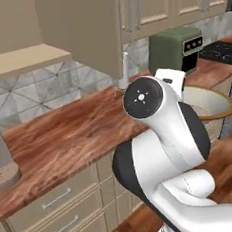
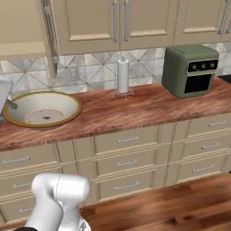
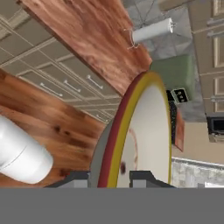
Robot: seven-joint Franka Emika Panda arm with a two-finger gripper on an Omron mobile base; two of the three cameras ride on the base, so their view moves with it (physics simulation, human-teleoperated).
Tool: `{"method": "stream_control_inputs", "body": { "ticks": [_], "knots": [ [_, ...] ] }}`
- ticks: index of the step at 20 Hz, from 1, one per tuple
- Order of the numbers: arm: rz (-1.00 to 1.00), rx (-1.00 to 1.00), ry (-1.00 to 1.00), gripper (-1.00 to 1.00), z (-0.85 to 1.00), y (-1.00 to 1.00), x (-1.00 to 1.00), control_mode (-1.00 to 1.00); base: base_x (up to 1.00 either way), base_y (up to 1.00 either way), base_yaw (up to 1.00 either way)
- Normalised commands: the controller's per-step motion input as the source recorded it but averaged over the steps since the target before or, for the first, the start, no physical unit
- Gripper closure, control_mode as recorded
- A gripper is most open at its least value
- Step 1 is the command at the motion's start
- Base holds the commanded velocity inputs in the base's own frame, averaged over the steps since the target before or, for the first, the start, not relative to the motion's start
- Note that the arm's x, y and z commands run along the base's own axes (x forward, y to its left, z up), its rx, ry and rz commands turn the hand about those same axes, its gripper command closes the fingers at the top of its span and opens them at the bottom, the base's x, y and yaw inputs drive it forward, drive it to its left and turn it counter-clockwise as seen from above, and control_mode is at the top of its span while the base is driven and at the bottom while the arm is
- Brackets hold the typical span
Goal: Pick up the bowls from the cabinet and place each bowl in front of a stool on the dining counter.
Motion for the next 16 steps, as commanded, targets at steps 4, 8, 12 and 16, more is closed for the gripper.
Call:
{"method": "stream_control_inputs", "body": {
  "ticks": [4,8,12,16],
  "knots": [
    [0.0,0.0,0.0,1.0,0.0,0.0,0.0,1.0,-0.16,-0.48,-0.79],
    [0.0,0.0,0.0,1.0,0.0,0.0,0.0,1.0,-0.31,-0.39,-0.78],
    [0.0,0.0,0.0,1.0,0.0,0.0,0.0,1.0,-0.36,-0.37,-0.77],
    [0.0,0.0,0.0,1.0,0.0,0.0,0.0,1.0,-0.4,-0.52,-0.72]
  ]
}}
